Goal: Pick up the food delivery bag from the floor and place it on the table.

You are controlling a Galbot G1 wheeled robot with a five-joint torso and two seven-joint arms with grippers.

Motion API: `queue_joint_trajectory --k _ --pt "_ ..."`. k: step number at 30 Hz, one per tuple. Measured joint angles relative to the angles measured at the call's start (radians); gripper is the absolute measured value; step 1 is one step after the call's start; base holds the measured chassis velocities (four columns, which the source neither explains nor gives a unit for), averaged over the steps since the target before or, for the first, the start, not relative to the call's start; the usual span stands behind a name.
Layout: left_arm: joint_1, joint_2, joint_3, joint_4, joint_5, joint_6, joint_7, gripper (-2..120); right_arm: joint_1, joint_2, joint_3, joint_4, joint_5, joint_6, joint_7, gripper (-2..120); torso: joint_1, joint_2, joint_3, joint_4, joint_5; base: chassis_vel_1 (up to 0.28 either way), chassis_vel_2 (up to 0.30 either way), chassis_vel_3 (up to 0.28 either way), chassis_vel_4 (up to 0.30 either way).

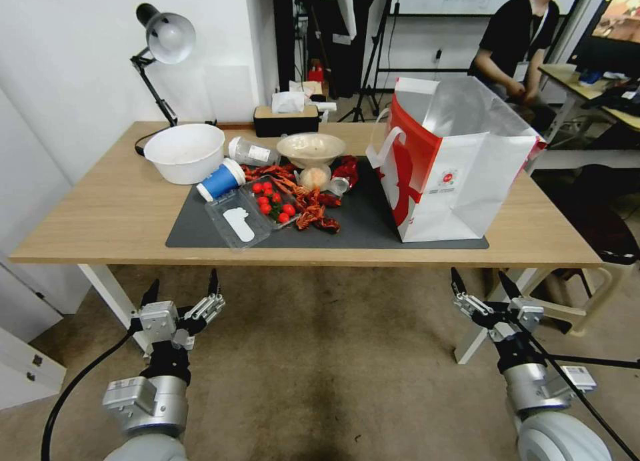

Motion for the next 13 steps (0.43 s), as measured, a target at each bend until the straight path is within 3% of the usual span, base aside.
queue_joint_trajectory --k 13 --pt "0.000 0.000 0.000 0.000 -0.001 0.001 -0.001 100 0.000 0.000 0.001 0.001 0.000 0.000 0.000 100 0.000 0.000 0.000 0.0000 0.0000 0.000 0.000 0.000 0.000"
